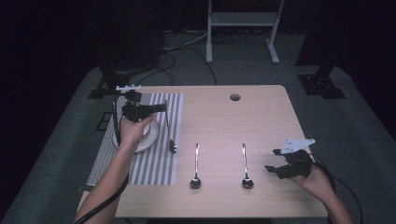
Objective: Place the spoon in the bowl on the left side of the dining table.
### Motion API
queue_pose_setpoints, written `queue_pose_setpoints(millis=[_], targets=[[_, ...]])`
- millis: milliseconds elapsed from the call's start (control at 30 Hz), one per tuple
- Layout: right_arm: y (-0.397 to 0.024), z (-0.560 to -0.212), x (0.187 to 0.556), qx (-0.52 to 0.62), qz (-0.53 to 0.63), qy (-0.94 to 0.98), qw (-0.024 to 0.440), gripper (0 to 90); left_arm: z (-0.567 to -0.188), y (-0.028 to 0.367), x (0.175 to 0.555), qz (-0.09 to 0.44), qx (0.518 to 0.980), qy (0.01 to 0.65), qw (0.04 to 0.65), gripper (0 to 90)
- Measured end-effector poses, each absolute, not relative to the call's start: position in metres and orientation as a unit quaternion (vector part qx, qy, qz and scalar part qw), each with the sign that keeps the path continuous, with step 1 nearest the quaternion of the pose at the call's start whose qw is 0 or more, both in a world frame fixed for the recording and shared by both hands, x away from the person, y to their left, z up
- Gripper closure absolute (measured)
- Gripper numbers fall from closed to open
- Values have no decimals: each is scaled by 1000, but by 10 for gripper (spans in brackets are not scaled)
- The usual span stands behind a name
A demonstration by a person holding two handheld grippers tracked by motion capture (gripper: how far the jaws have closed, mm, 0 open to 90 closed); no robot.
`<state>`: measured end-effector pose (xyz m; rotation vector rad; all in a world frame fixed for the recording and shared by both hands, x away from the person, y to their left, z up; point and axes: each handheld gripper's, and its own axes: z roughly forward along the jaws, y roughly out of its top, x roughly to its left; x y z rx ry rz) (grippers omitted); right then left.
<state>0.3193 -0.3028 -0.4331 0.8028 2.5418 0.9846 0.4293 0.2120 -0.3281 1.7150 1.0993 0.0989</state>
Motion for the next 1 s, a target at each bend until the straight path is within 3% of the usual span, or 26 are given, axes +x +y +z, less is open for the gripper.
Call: queue_pose_setpoints(millis=[1000], targets=[[-305,-430,320,279,347,882,153,267,-316,261,438,79,679,494,537,900]])
